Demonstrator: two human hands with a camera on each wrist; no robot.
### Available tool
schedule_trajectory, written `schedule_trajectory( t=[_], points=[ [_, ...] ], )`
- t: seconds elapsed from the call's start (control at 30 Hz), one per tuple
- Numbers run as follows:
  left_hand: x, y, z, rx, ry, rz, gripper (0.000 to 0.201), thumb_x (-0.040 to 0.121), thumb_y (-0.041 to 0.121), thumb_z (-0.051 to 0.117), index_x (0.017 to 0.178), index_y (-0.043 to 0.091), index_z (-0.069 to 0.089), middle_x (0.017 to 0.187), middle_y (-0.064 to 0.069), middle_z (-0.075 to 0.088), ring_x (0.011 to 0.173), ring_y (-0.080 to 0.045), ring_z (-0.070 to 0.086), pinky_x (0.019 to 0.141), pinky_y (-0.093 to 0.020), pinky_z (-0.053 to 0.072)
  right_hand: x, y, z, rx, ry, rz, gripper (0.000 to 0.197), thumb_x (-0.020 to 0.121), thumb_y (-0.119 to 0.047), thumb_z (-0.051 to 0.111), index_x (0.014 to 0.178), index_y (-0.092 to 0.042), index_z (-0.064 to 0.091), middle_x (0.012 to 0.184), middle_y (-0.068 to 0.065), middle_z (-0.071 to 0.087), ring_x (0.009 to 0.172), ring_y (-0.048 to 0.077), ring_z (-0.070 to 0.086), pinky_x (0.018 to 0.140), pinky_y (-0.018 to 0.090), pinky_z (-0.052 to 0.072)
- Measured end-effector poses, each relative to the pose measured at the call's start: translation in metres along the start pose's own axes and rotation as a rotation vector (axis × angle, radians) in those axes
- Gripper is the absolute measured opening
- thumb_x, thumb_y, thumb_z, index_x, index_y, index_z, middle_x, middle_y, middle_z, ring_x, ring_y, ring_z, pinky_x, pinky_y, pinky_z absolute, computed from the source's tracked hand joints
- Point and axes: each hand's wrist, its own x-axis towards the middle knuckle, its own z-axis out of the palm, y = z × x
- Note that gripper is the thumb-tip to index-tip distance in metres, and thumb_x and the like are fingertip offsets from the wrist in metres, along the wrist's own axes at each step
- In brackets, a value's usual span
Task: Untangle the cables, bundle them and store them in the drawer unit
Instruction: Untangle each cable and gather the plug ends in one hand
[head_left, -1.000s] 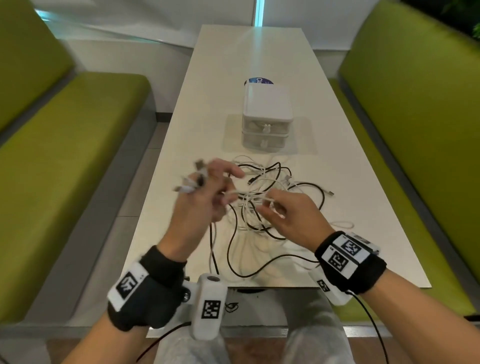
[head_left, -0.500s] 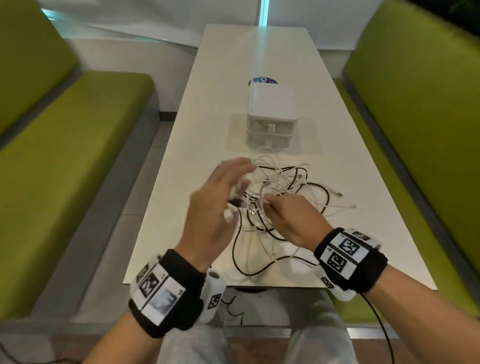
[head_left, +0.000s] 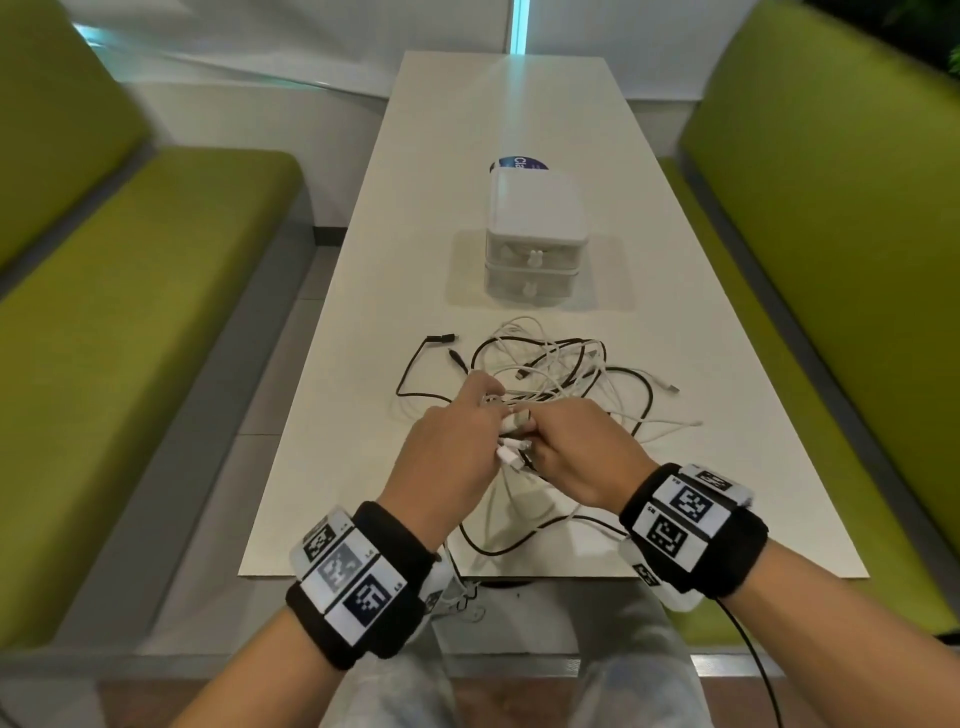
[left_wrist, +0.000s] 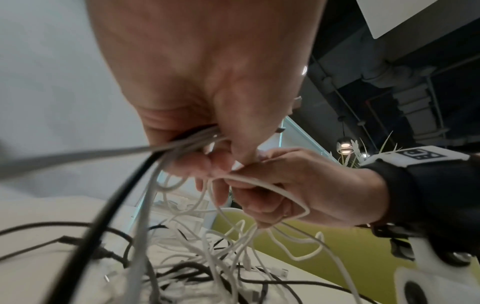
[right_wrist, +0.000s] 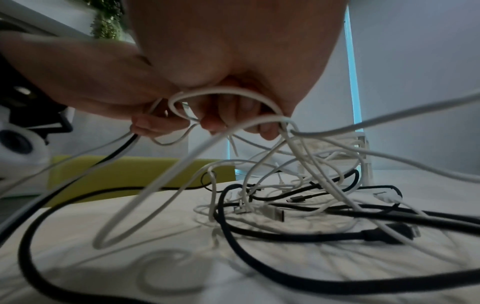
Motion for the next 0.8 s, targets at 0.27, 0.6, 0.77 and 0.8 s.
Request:
schedule_trajectory(
  t=[0.27,0.6,0.77,0.8],
  points=[
    [0.007,-0.015,-0.034,-0.371,0.528,0.076,0.027,0.087,0.01,0.039,0.092,0.014,0.065,0.109,0.003,0.066,0.082,-0.014,0.064,0.07,-0.034,0.054,0.013,0.016,-0.006,0.196,0.032,0.06,0.034,0.094,-0.034,0.032,0.069,-0.015,0.045,0.06,0.003,0.051,0.054,0.018,0.045,0.056,0.033,0.034],
    [0.02,-0.031,-0.06,-0.35,0.71,-0.115,0.042,0.092,-0.007,0.039,0.128,0.003,0.06,0.14,-0.004,0.054,0.119,-0.009,0.057,0.099,-0.031,0.05,0.026,0.028,0.0,0.107,0.071,0.128,0.04,0.09,-0.034,0.028,0.064,-0.006,0.043,0.06,0.011,0.051,0.058,0.025,0.047,0.058,0.037,0.03],
    [0.008,0.003,-0.03,-0.337,0.25,0.132,0.068,0.079,-0.009,0.043,0.139,0.021,0.048,0.134,0.005,0.055,0.106,-0.015,0.063,0.087,-0.034,0.054,0.021,0.024,0.002,0.051,0.088,0.058,0.039,0.094,-0.034,0.028,0.068,-0.014,0.048,0.058,0.004,0.053,0.055,0.024,0.047,0.056,0.034,0.03],
    [0.009,0.008,-0.023,-0.222,0.129,0.104,0.067,0.081,-0.008,0.048,0.14,0.023,0.046,0.13,0.005,0.054,0.105,-0.019,0.063,0.085,-0.034,0.052,0.019,0.023,0.001,0.025,0.089,0.04,0.04,0.094,-0.037,0.025,0.074,-0.015,0.052,0.062,0.004,0.057,0.058,0.024,0.049,0.056,0.034,0.032]
  ],
)
